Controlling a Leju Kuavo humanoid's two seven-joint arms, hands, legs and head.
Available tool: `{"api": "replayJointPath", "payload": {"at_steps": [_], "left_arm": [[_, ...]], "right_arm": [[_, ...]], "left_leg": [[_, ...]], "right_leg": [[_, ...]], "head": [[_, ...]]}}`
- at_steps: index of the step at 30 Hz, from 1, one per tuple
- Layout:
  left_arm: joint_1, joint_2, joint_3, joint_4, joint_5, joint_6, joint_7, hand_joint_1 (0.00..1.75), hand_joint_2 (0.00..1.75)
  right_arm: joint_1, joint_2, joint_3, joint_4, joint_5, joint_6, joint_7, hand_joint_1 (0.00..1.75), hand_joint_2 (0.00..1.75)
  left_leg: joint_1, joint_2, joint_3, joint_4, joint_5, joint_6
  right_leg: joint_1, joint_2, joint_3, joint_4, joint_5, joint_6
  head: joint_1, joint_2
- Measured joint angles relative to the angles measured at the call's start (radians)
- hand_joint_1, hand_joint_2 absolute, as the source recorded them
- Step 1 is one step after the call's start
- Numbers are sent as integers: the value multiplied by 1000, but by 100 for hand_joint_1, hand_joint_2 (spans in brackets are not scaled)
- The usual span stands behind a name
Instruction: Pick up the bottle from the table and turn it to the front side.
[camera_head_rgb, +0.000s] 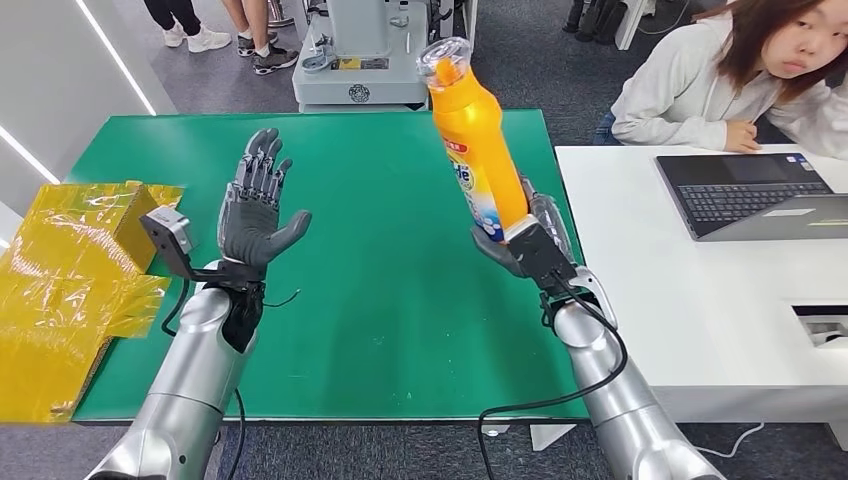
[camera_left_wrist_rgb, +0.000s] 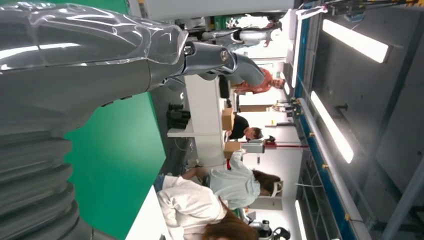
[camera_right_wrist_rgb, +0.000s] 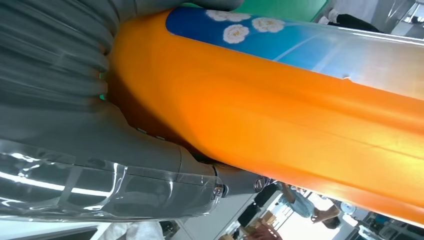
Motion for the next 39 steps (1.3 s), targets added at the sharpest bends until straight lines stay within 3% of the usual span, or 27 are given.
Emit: {"api": "replayJointPath", "payload": {"at_steps": [15, 26, 39], "left_arm": [[-131, -38, -11, 97, 25, -87, 81, 0, 175], [-222, -68, -32, 171, 133, -205, 210, 0, 175], [-265, -86, -82, 200, 141, -172, 276, 0, 175]], "right_arm": [[-88, 26, 117, 62, 98, -22, 19, 175, 175], [-134, 33, 190, 111, 129, -26, 58, 175, 175], [-138, 14, 219, 145, 117, -39, 73, 175, 175]], "left_leg": [[0, 0, -1, 0, 1, 0], [0, 0, -1, 0, 1, 0], [0, 0, -1, 1, 1, 0]], "right_leg": [[0, 0, -1, 0, 0, 0], [0, 0, -1, 0, 0, 0], [0, 0, -2, 0, 0, 0]], "head": [[0, 0], [0, 0], [0, 0]]}}
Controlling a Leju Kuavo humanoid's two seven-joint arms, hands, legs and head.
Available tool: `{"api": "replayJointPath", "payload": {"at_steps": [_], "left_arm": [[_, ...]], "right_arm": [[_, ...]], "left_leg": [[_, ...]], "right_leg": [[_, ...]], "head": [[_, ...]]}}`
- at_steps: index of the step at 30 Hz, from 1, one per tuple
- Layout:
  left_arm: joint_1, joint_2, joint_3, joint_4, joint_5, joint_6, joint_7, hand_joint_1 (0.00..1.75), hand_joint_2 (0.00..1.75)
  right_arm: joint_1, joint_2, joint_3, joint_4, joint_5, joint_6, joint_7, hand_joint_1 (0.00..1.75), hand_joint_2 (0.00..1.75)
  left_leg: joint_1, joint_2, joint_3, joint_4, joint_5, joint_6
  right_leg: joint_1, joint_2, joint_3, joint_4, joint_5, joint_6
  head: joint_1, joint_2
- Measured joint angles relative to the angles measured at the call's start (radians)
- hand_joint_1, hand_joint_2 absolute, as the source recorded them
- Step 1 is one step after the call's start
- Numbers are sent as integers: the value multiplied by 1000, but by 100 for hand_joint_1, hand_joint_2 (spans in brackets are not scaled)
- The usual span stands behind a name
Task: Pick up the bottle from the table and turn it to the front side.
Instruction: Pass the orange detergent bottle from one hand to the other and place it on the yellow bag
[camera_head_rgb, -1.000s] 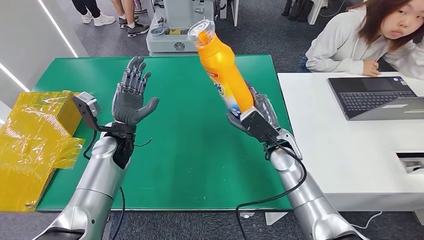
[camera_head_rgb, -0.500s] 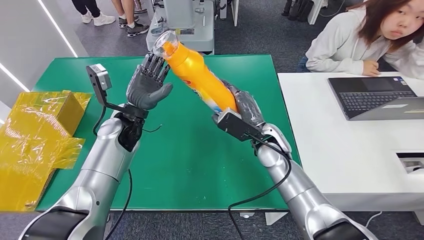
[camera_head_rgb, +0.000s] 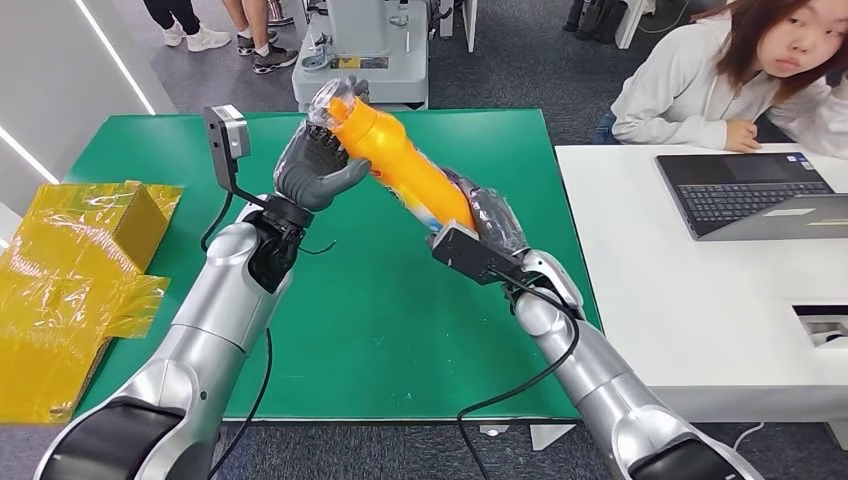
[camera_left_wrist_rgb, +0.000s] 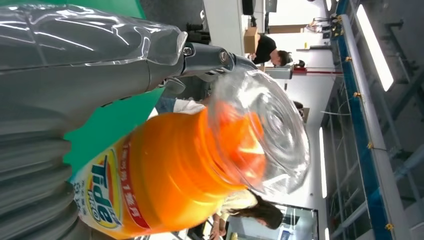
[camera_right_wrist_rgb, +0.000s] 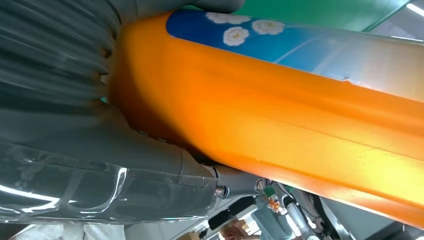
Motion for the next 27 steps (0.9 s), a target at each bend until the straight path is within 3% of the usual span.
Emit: {"api": "replayJointPath", "payload": {"at_steps": [15, 27], "left_arm": [[-6, -10, -66, 3, 44, 38, 60, 0, 175], [-15, -44, -111, 3, 89, 66, 86, 0, 175]], "right_arm": [[-17, -15, 17, 19, -32, -4, 11, 175, 175], [-53, -18, 26, 88, -50, -70, -11, 175, 175]], "left_leg": [[0, 0, 0, 0, 0, 0], [0, 0, 0, 0, 0, 0]], "right_leg": [[0, 0, 0, 0, 0, 0], [0, 0, 0, 0, 1, 0]], "head": [[0, 0], [0, 0]]}}
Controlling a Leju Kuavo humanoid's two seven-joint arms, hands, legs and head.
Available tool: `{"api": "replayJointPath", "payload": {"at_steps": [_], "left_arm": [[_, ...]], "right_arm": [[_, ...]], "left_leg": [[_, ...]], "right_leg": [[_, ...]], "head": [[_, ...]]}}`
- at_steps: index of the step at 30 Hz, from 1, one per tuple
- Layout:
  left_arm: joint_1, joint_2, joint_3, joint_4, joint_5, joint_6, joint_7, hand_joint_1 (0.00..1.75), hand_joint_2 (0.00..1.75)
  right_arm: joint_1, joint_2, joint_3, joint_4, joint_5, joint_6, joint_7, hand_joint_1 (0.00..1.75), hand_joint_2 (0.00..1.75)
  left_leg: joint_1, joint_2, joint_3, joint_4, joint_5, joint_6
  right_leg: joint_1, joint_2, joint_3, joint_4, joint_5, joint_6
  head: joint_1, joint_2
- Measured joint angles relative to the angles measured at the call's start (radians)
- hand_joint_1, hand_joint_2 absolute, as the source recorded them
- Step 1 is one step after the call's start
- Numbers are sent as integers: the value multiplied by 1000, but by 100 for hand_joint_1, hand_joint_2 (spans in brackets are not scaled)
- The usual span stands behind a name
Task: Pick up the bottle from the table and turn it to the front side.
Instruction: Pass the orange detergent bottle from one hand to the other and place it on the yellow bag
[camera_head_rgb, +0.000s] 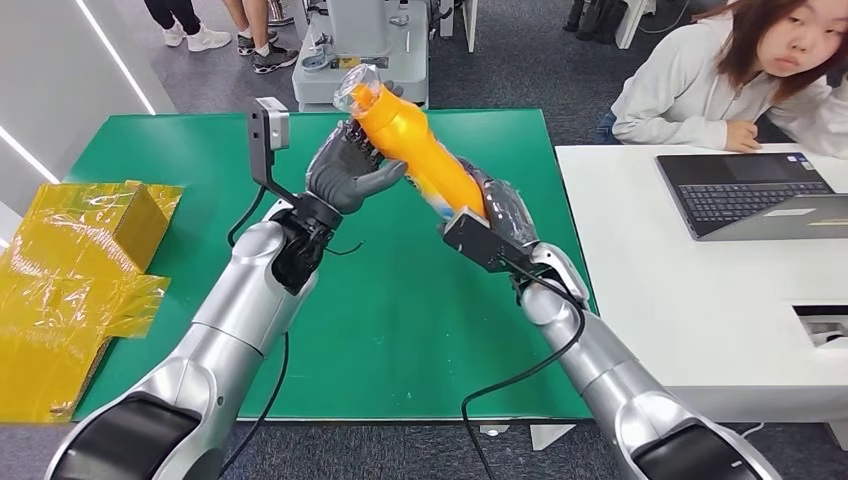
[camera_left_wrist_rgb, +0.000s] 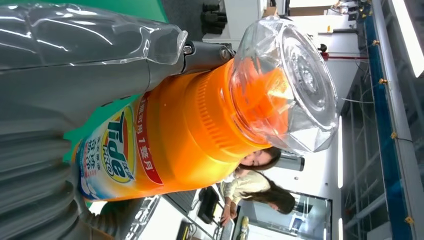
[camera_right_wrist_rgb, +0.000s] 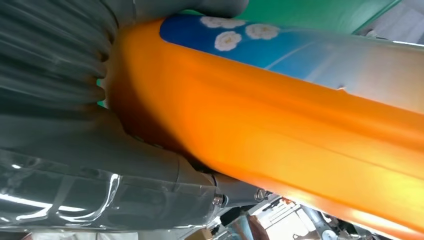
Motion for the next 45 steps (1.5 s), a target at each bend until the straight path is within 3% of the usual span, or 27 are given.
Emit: {"api": "replayJointPath", "payload": {"at_steps": [15, 28, 32, 38, 45], "left_arm": [[-5, -25, -22, -11, 112, 34, -11, 0, 175], [-20, -29, -22, 4, 82, 234, -103, 0, 175], [-24, -35, -22, 16, 81, 258, -107, 141, 175], [-24, -43, -22, 23, 92, 261, -102, 175, 175], [-23, -45, -20, 25, 111, 242, -97, 175, 175]], "right_arm": [[-9, 4, 3, 23, -5, -37, -18, 175, 175], [19, 24, 17, -6, 0, -44, -3, 175, 175], [23, 31, 18, -9, 1, -38, 0, 175, 175], [25, 42, 18, -8, 5, -34, 7, 175, 175], [26, 42, 9, -6, 3, -34, 3, 175, 175]], "left_leg": [[0, 0, 0, 0, 0, 0], [0, 0, 0, 0, 0, 0], [0, 0, 0, 0, 0, 0], [0, 0, -1, 0, 0, 0], [0, 0, -1, 0, 0, 0]], "right_leg": [[0, 0, 0, 0, 0, 0], [0, 0, 0, 0, 0, 0], [0, 0, 0, 0, 0, 0], [0, 0, 0, 0, 0, 0], [0, 0, 0, 0, 0, 0]], "head": [[0, 0], [0, 0], [0, 0], [0, 0], [0, 0]]}}
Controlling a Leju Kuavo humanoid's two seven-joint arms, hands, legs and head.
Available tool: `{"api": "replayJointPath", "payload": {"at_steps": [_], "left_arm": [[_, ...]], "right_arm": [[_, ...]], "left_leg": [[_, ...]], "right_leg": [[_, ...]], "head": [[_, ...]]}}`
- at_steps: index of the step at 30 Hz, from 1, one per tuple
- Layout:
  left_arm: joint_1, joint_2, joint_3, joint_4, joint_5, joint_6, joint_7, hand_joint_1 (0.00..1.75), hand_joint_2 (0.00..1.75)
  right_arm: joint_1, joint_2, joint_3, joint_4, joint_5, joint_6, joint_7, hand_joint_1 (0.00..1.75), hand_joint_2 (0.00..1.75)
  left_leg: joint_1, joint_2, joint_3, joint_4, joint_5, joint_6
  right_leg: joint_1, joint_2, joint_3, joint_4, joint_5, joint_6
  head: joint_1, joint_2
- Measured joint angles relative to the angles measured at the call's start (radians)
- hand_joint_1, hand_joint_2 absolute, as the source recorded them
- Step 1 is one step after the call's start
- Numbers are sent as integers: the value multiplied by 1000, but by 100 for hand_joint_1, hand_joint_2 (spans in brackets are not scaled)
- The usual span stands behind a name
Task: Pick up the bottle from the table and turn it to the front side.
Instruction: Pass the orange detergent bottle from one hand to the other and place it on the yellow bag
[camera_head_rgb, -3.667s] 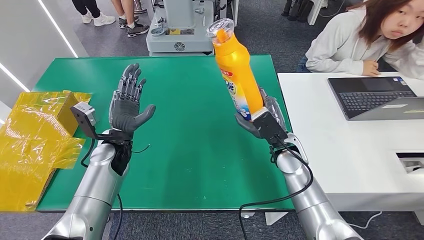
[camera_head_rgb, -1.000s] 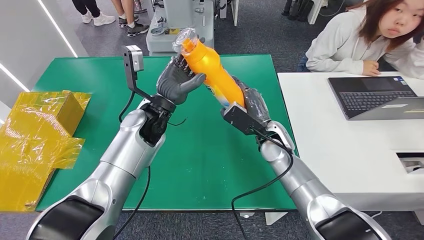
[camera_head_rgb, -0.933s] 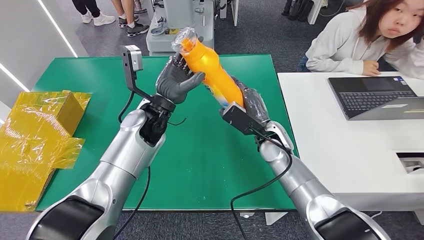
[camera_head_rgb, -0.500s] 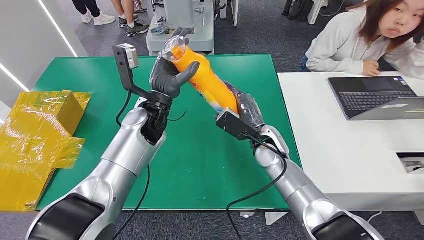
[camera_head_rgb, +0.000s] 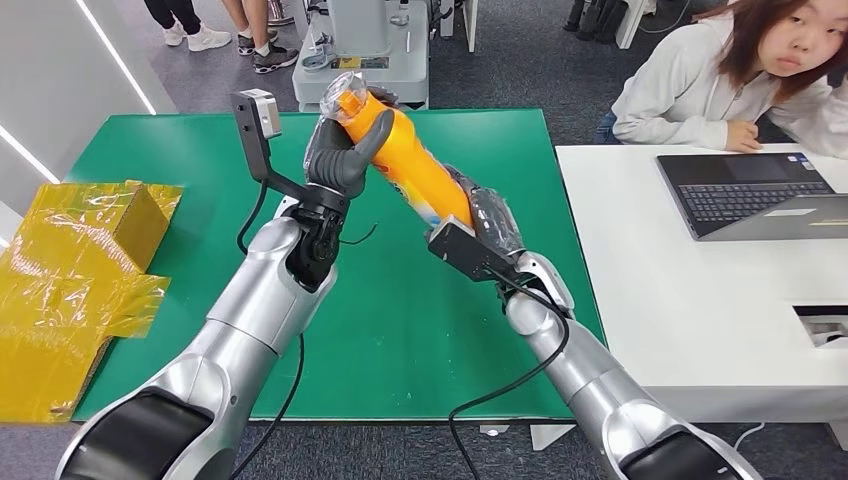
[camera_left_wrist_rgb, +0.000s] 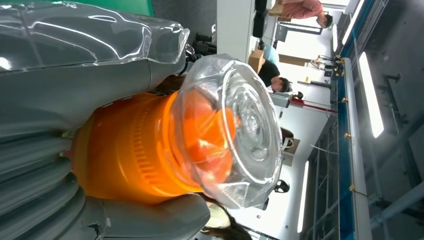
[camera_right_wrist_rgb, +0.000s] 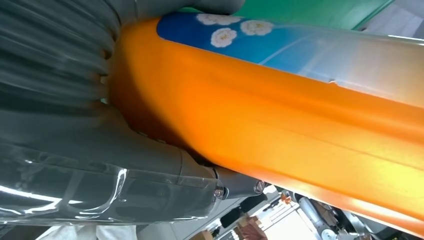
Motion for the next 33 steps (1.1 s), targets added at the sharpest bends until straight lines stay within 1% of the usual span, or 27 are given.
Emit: {"api": "replayJointPath", "payload": {"at_steps": [5, 6, 7, 9, 10, 11, 20, 27, 30, 33], "left_arm": [[1, 2, 1, -1, 2, -6, 7, 175, 175], [2, 2, 1, -1, 2, -8, 9, 175, 175], [3, 3, 1, -1, 3, -10, 10, 175, 175], [6, 3, 1, -1, 4, -14, 14, 175, 175], [7, 4, 1, -2, 5, -17, 15, 175, 175], [8, 4, 1, -2, 5, -21, 16, 175, 175], [21, 11, 1, 1, 4, -46, -1, 175, 175], [21, 33, 1, 21, -9, -45, -32, 175, 175], [20, 47, 0, 34, -61, -14, -62, 175, 175], [10, 65, -2, 47, -157, 55, -103, 175, 175]], "right_arm": [[7, 0, -5, 1, -2, 1, -10, 175, 175], [9, 0, -8, 1, -4, 2, -10, 168, 175], [12, 0, -10, 0, -7, 2, -11, 154, 175], [18, 0, -18, -4, -17, 8, -12, 67, 175], [22, 0, -23, -8, -23, 14, -13, 29, 175], [27, -1, -28, -13, -29, 22, -13, 0, 175], [80, -9, -74, -92, -77, 52, -27, 0, 175], [127, -27, -98, -138, -139, 63, -60, 0, 175], [149, -34, -106, -159, -182, 84, -73, 0, 175], [179, -45, -108, -199, -209, 94, -77, 0, 175]], "left_leg": [[0, 0, 0, 0, 0, 0], [0, 0, 0, 0, 0, 0], [0, 0, 0, 0, 0, 0], [0, 0, 0, 0, 0, 0], [0, 0, 0, 0, 0, 0], [0, 0, 0, 0, 0, 0], [0, 0, 0, 0, 0, 0], [0, 0, 0, 0, 0, 0], [0, 0, 0, 0, 0, 0], [0, 0, 0, 0, 0, 0]], "right_leg": [[0, 0, 0, 0, 0, 0], [0, 0, 0, 0, 0, 0], [0, 0, 0, 0, 0, 0], [0, 0, 0, 0, 0, 0], [0, 0, 0, 0, 0, 0], [0, 0, 0, 0, 0, 0], [0, 0, 0, 0, 0, 0], [0, 0, 0, 0, 0, 0], [0, 1, -1, 0, 0, 0], [0, 1, -1, 0, 0, 0]], "head": [[0, 0], [0, 0], [0, 0], [0, 0], [0, 0], [0, 0], [0, 0], [0, 0], [0, 0], [0, 0]]}}
